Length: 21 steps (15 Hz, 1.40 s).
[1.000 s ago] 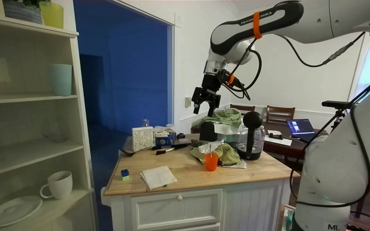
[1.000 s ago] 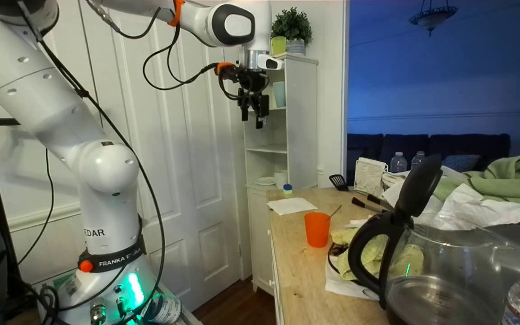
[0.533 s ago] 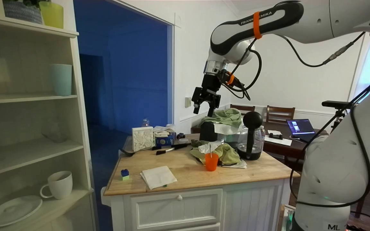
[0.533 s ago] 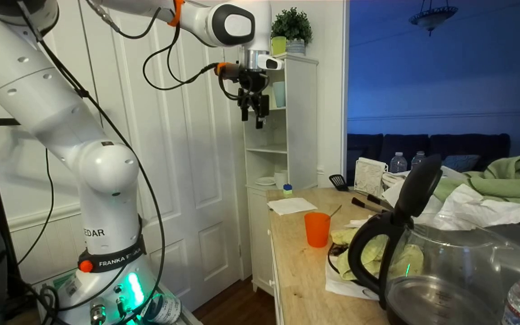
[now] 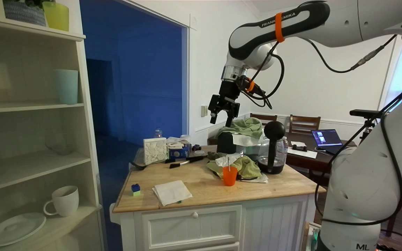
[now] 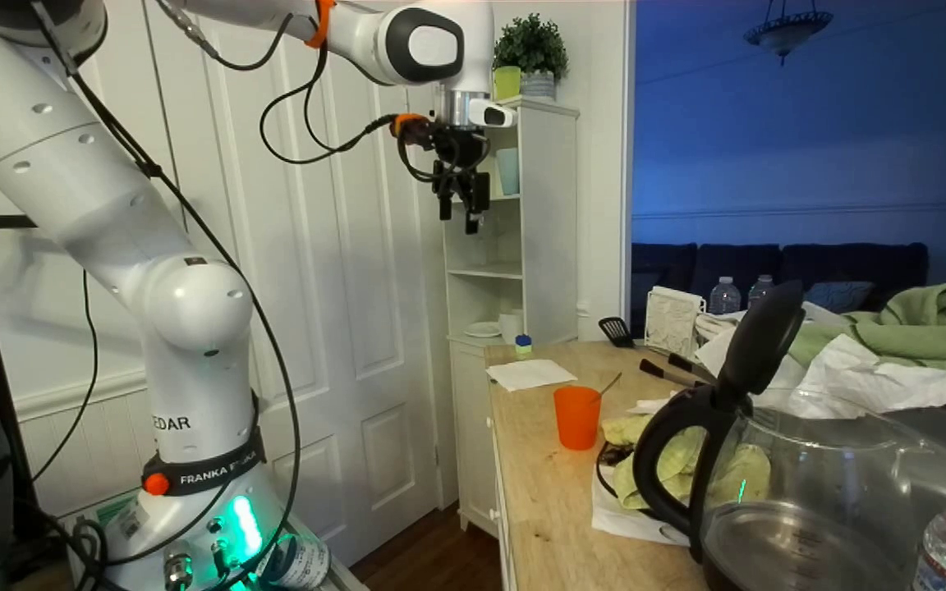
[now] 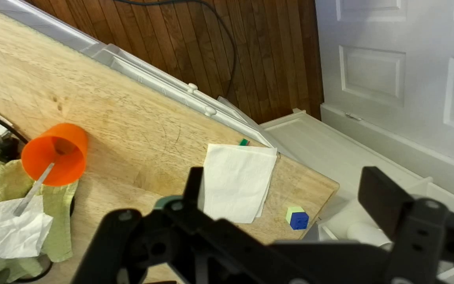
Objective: Move the spoon from the orange cup to the paper towel
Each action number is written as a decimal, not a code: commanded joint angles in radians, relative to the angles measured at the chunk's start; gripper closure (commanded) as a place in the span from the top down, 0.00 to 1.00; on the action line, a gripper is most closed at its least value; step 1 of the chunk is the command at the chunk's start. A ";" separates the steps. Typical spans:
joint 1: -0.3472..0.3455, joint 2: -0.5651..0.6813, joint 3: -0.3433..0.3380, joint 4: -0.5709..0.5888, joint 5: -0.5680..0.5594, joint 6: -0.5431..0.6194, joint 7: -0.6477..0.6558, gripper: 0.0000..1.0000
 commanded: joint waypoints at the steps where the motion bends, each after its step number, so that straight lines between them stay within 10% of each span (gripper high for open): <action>1: -0.027 0.004 0.021 0.002 0.012 -0.004 -0.011 1.00; 14: -0.295 0.059 0.134 -0.173 -0.390 0.415 0.429 1.00; 21: -0.313 0.091 0.135 -0.274 -0.440 0.500 0.541 1.00</action>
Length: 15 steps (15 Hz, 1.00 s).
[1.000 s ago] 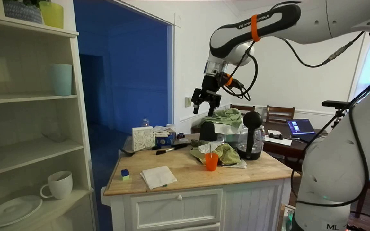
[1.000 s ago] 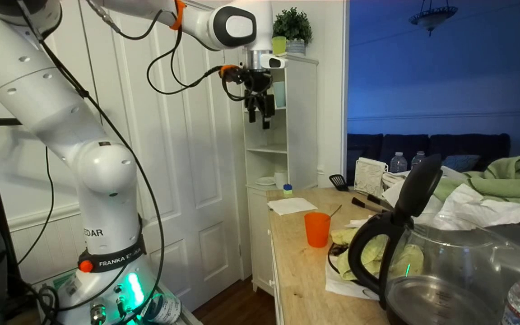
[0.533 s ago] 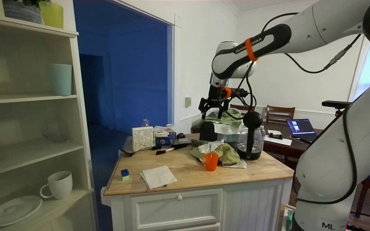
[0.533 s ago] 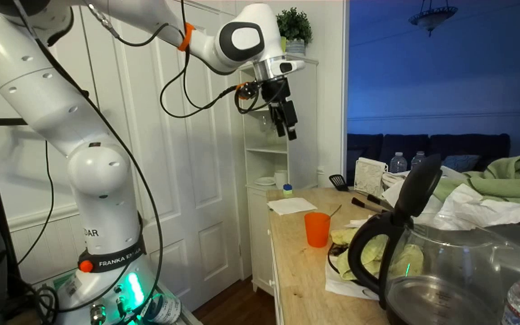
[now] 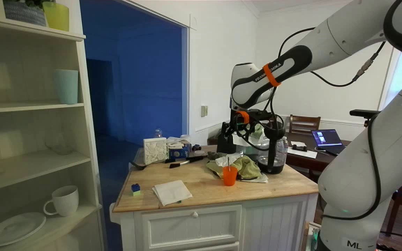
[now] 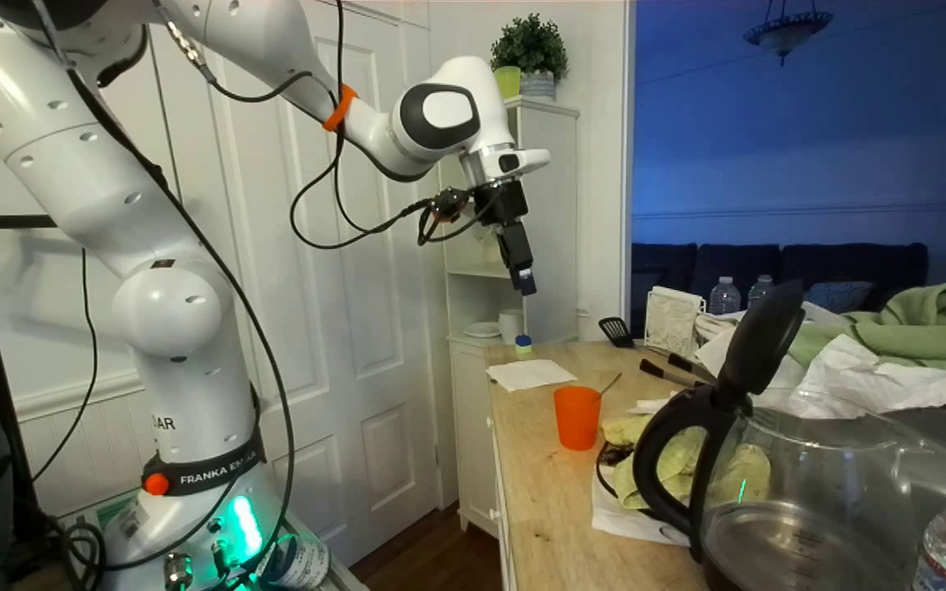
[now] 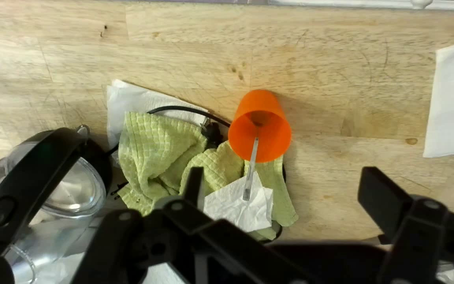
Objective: Move the spoon from the orange cup to the paper towel
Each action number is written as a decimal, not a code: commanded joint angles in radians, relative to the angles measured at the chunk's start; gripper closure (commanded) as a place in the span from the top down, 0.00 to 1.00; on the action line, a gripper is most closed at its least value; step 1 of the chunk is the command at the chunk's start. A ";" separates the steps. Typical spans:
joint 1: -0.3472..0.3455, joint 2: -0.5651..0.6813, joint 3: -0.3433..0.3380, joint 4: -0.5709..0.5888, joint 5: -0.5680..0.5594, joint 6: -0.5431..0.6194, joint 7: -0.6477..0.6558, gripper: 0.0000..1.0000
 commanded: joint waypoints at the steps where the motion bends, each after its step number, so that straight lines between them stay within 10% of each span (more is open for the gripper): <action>1: -0.013 0.013 -0.009 -0.049 -0.018 0.064 0.008 1.00; 10: -0.005 0.130 -0.116 -0.103 0.051 0.375 -0.165 1.00; 15: -0.015 0.144 -0.100 -0.100 0.038 0.359 -0.143 1.00</action>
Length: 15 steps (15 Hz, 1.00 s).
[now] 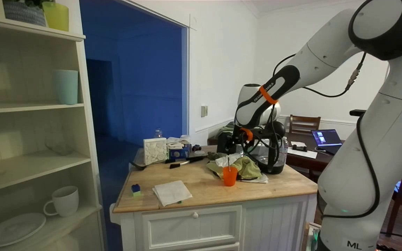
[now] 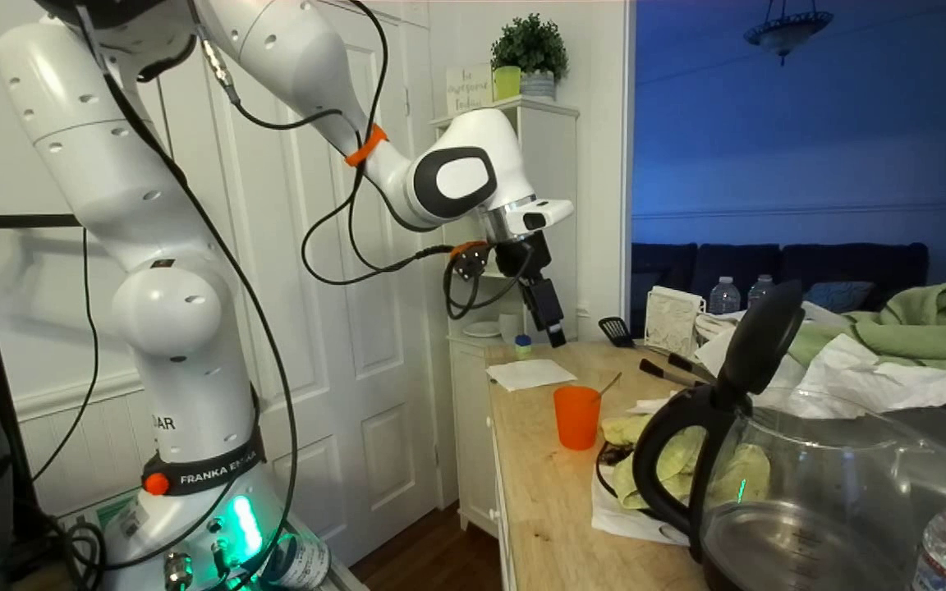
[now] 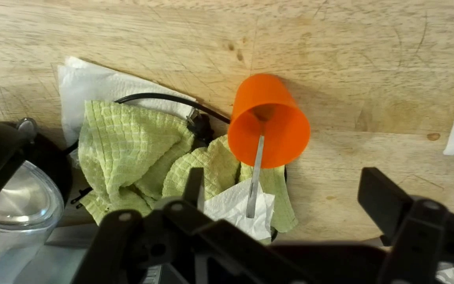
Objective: Move the spoon from the orange cup to the paper towel
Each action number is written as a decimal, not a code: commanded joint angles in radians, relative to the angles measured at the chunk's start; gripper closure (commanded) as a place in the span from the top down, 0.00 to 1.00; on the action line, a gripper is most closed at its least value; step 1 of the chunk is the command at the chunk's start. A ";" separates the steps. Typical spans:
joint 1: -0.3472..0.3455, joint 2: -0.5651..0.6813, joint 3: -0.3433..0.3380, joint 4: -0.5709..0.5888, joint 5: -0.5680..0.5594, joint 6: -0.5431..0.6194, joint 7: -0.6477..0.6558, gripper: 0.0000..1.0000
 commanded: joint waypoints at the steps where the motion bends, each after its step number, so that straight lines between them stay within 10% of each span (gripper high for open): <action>1: -0.011 0.000 0.012 0.001 0.008 -0.001 -0.007 1.00; 15: -0.018 0.238 0.014 0.108 -0.070 0.095 0.182 1.00</action>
